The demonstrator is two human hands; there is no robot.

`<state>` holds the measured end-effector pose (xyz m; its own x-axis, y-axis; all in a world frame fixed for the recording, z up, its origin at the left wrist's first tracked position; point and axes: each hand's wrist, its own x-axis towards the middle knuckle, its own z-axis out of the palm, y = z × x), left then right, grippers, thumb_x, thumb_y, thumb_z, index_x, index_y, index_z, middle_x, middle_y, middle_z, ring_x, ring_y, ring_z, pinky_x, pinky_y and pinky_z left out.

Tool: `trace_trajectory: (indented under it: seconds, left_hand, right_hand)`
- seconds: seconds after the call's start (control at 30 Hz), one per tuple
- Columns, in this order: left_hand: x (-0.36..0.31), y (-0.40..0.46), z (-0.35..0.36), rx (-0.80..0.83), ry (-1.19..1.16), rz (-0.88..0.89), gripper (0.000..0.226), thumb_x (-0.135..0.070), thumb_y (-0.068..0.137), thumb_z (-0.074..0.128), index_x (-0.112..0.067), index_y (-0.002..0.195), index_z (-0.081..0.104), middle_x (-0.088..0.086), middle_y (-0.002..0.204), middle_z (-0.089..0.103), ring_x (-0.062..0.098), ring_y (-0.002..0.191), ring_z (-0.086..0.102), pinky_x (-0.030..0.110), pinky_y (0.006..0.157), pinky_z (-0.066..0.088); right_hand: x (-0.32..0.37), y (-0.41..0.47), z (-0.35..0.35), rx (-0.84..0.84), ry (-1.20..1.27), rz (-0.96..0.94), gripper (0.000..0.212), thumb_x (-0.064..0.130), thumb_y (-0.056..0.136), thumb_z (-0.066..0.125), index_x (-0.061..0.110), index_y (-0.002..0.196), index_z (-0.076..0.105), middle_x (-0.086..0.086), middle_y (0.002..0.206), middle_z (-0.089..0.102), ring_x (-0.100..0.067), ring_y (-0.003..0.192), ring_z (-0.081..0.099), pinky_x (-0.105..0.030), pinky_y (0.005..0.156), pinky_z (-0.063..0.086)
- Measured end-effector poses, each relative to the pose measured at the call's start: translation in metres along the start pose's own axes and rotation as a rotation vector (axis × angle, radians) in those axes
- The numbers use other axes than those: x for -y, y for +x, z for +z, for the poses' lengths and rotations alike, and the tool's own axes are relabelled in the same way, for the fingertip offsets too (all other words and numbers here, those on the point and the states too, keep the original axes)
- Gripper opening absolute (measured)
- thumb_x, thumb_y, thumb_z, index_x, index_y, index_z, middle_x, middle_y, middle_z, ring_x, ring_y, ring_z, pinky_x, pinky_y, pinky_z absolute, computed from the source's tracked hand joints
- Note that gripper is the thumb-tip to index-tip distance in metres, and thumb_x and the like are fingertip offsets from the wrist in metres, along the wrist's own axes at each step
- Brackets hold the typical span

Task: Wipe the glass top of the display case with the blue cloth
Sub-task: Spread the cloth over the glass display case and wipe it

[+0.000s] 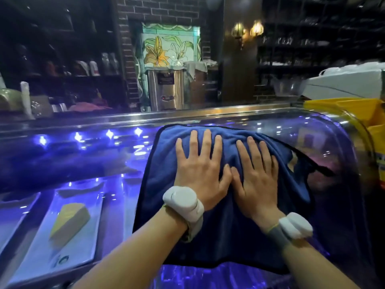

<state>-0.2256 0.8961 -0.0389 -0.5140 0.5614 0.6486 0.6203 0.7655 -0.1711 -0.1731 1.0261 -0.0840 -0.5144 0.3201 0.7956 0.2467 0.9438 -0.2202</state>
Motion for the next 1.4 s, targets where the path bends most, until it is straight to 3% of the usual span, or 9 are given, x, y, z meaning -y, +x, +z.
trace_trajectory:
  seconds: [0.2,0.43,0.67,0.8,0.97,1.07,1.3,1.4]
  left_hand:
    - [0.064,0.034,-0.009,0.127,-0.142,-0.027,0.073,-0.063,0.079,0.012,-0.036,0.146,0.027,-0.003,0.158,0.031,0.029,0.145,0.024,0.056,0.114,0.012]
    - [0.221,0.011,-0.042,0.336,-0.152,-0.199,0.078,-0.072,0.074,0.014,-0.042,0.144,0.03,-0.011,0.157,0.032,0.025,0.143,0.029,0.048,0.115,0.021]
    - [0.386,-0.091,-0.086,0.259,-0.017,-0.382,0.064,-0.065,0.086,0.022,-0.038,0.142,0.038,-0.008,0.154,0.038,0.02,0.141,0.034,0.043,0.117,0.024]
    - [0.438,-0.146,-0.107,0.185,0.105,-0.488,0.058,-0.062,0.088,0.025,-0.042,0.142,0.036,-0.008,0.155,0.037,0.02,0.142,0.033,0.049,0.116,0.022]
    - [0.462,-0.207,-0.119,0.025,0.133,-0.57,0.07,-0.061,0.079,0.021,-0.035,0.14,0.044,0.0,0.152,0.043,0.025,0.14,0.036,0.051,0.115,0.017]
    - [0.457,-0.233,-0.111,-0.115,0.154,-0.565,0.067,-0.054,0.08,0.028,-0.027,0.139,0.045,0.006,0.149,0.046,0.03,0.138,0.037,0.055,0.112,0.019]
    - [0.395,-0.307,-0.057,-0.314,0.206,-0.54,0.076,-0.044,0.081,0.035,-0.017,0.151,0.022,0.014,0.161,0.017,0.038,0.147,0.017,0.059,0.114,0.013]
    - [0.367,-0.307,-0.039,-0.302,0.241,-0.499,0.076,-0.043,0.08,0.036,-0.007,0.146,0.027,0.023,0.159,0.017,0.043,0.146,0.014,0.063,0.111,0.013]
  right_hand:
    - [0.047,0.046,-0.002,0.147,-0.027,0.041,0.075,0.063,0.084,0.011,0.029,0.148,0.03,-0.002,0.16,0.026,-0.028,0.148,0.016,-0.053,0.118,0.01]
    - [0.182,0.084,0.019,0.407,-0.003,-0.189,0.073,0.068,0.087,0.018,0.027,0.145,0.035,-0.003,0.156,0.035,-0.029,0.144,0.026,-0.055,0.115,0.018]
    - [0.372,0.067,0.036,0.563,0.136,-0.426,0.073,0.07,0.087,0.018,0.025,0.138,0.042,-0.008,0.149,0.043,-0.034,0.139,0.032,-0.059,0.111,0.023]
    - [0.447,0.036,0.034,0.504,0.176,-0.481,0.07,0.067,0.089,0.02,0.022,0.138,0.041,-0.01,0.149,0.041,-0.038,0.138,0.03,-0.06,0.109,0.021]
    - [0.497,-0.017,0.029,0.399,0.23,-0.538,0.069,0.059,0.091,0.033,0.017,0.145,0.03,-0.017,0.156,0.03,-0.043,0.143,0.02,-0.061,0.113,0.01]
    - [0.499,-0.04,0.028,0.304,0.216,-0.579,0.071,0.058,0.09,0.036,0.017,0.148,0.027,-0.017,0.157,0.029,-0.043,0.144,0.02,-0.059,0.116,0.011]
    - [0.438,-0.121,0.039,0.195,0.248,-0.684,0.072,0.053,0.09,0.039,0.025,0.152,0.015,-0.004,0.164,0.01,-0.029,0.151,0.0,-0.052,0.12,0.005]
    - [0.4,-0.137,0.042,0.179,0.239,-0.715,0.071,0.049,0.09,0.041,0.028,0.153,0.015,0.001,0.165,0.008,-0.024,0.151,-0.001,-0.047,0.121,0.003]
